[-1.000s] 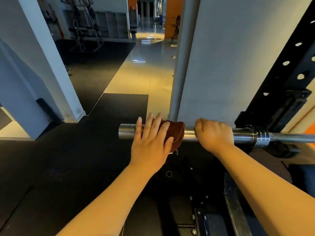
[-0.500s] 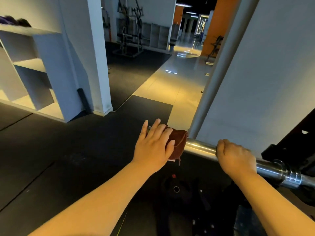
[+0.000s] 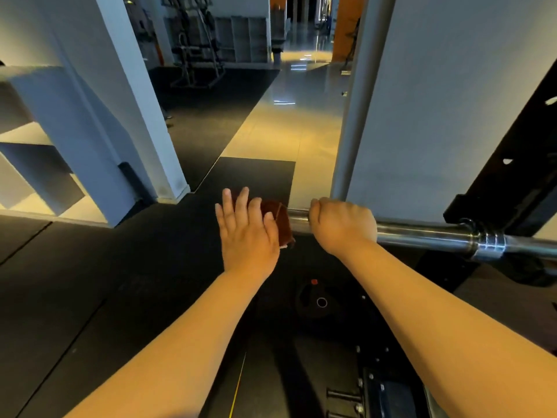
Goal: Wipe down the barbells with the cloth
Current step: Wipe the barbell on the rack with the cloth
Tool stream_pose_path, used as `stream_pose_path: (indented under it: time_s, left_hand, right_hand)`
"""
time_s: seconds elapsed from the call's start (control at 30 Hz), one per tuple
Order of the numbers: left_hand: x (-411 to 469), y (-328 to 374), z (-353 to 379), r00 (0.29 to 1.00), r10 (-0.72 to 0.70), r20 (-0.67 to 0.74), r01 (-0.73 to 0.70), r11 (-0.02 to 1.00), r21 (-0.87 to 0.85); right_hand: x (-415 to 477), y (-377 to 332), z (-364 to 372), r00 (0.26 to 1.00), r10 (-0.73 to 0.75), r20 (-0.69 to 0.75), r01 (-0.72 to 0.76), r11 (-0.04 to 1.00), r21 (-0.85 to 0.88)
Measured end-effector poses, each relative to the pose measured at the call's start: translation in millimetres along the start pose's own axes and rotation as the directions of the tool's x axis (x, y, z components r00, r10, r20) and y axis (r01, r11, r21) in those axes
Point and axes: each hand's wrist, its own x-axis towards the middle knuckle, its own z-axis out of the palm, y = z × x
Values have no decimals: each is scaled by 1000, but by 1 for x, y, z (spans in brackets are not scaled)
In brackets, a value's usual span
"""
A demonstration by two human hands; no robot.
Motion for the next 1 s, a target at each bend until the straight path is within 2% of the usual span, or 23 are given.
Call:
stream_pose_path:
  time_s: [0.03, 0.1, 0.17, 0.23, 0.3, 0.4, 0.5, 0.57, 0.7, 0.77, 0.9, 1.0]
  left_hand:
    - [-4, 13, 4, 1000, 3, 15, -3, 1000, -17]
    - [-10, 32, 9, 993, 107, 51, -106, 994, -17]
    - [-8, 30, 7, 970, 231, 77, -232, 973, 7]
    - [1, 12, 0, 956, 280, 83, -283, 959, 26]
    - [11, -10, -7, 974, 213, 82, -218, 975, 47]
    - [21, -20, -13, 996, 26, 86, -33, 996, 80]
    - [20, 5, -12, 991, -82, 102, 71, 992, 108]
    - [16, 26, -11, 992, -44, 120, 34, 996, 83]
    - [8, 27, -11, 969, 199, 150, -203, 979, 15]
    - [14, 7, -14, 977, 171, 124, -177, 983, 43]
    - [25, 8, -13, 991, -35, 132, 9, 982, 190]
    - [12, 45, -4, 992, 15, 122, -32, 990, 140]
  right_hand:
    - [1, -1, 1, 1000, -9, -12, 9, 1000, -3]
    - [1, 1, 3, 999, -49, -15, 49, 999, -12]
    - [0, 6, 4, 997, -77, -5, 77, 997, 6]
    - [-1, 11, 3, 996, -88, -5, 88, 994, 67]
    - [-4, 17, 2, 994, -108, -15, 109, 985, 134]
    - [-14, 34, 6, 993, -120, -22, 122, 985, 118]
    - [-22, 56, 11, 999, -37, -13, 38, 995, 96]
    - [-23, 61, 13, 999, 47, 7, -48, 990, 134]
    - [-22, 57, 19, 996, 74, -50, -67, 989, 131]
    - [-23, 57, 21, 997, 38, -65, -32, 996, 88]
    - [-25, 54, 28, 989, 51, -140, -45, 998, 45]
    - [-26, 50, 40, 959, 118, -256, -94, 990, 101]
